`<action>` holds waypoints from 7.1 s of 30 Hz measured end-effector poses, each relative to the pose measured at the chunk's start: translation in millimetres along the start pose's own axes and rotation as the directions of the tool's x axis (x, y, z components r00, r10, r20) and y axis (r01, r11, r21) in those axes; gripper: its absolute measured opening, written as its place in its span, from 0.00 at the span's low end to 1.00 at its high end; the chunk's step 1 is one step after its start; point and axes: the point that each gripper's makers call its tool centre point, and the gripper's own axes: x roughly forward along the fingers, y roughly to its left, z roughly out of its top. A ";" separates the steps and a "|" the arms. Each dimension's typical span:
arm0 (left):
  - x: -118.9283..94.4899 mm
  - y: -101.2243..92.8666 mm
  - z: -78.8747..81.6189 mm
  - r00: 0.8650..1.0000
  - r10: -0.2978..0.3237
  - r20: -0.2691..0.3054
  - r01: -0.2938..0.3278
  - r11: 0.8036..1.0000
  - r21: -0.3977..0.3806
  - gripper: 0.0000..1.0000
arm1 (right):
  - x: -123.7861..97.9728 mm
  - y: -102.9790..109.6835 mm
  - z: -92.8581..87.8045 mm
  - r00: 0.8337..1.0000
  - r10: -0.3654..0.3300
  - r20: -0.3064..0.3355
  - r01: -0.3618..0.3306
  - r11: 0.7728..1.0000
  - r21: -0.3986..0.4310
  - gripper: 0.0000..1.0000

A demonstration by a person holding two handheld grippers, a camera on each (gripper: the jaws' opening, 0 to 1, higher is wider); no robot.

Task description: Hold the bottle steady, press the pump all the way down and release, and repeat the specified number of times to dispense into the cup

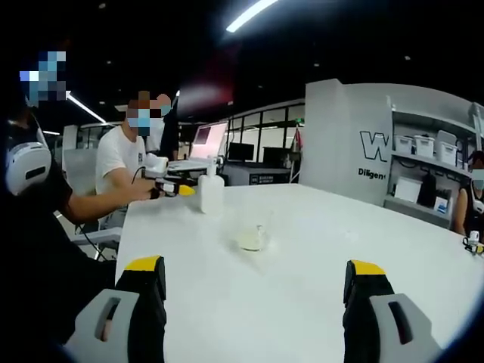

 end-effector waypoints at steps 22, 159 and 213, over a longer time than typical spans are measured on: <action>16.4 -0.3 -4.1 0.999 0.035 0.009 -0.035 0.999 0.024 0.68 | 3.5 3.6 0.5 1.000 0.011 -0.002 -0.011 1.000 -0.004 0.99; 60.6 -0.1 10.9 0.970 0.180 0.163 -0.176 0.984 -0.039 0.42 | 9.5 18.1 0.1 0.999 0.034 0.001 -0.034 0.999 -0.002 0.99; 77.1 -41.1 10.6 0.985 0.119 0.128 -0.117 0.993 -0.025 0.42 | 19.9 24.8 3.5 0.998 0.057 -0.008 -0.057 0.998 -0.011 0.99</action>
